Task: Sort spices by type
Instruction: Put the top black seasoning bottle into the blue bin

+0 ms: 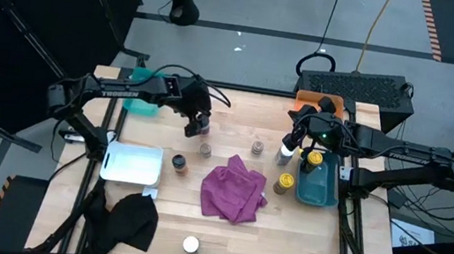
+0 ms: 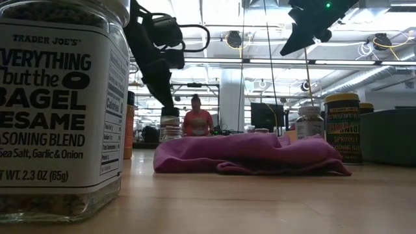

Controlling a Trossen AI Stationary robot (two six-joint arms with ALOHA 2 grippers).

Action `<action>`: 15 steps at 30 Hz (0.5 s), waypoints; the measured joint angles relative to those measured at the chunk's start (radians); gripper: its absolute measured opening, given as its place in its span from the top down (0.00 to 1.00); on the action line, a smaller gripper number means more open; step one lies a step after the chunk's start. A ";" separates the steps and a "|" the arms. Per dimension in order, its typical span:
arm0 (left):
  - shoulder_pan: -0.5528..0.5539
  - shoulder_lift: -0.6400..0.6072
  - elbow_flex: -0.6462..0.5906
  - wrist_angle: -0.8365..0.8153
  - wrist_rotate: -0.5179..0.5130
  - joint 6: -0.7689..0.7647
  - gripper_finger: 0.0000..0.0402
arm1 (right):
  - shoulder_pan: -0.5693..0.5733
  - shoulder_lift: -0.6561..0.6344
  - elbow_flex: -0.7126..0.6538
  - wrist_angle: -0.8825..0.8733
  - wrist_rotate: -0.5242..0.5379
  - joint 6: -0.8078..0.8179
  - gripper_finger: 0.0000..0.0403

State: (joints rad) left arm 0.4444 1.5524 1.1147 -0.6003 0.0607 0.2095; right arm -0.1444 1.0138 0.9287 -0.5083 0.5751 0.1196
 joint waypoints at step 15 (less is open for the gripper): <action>0.001 -0.001 -0.087 0.152 0.001 0.034 0.18 | 0.000 0.000 0.000 0.000 0.000 0.000 1.00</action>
State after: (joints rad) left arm 0.4450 1.5517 1.0275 -0.4480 0.0620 0.2439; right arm -0.1444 1.0138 0.9287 -0.5083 0.5751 0.1199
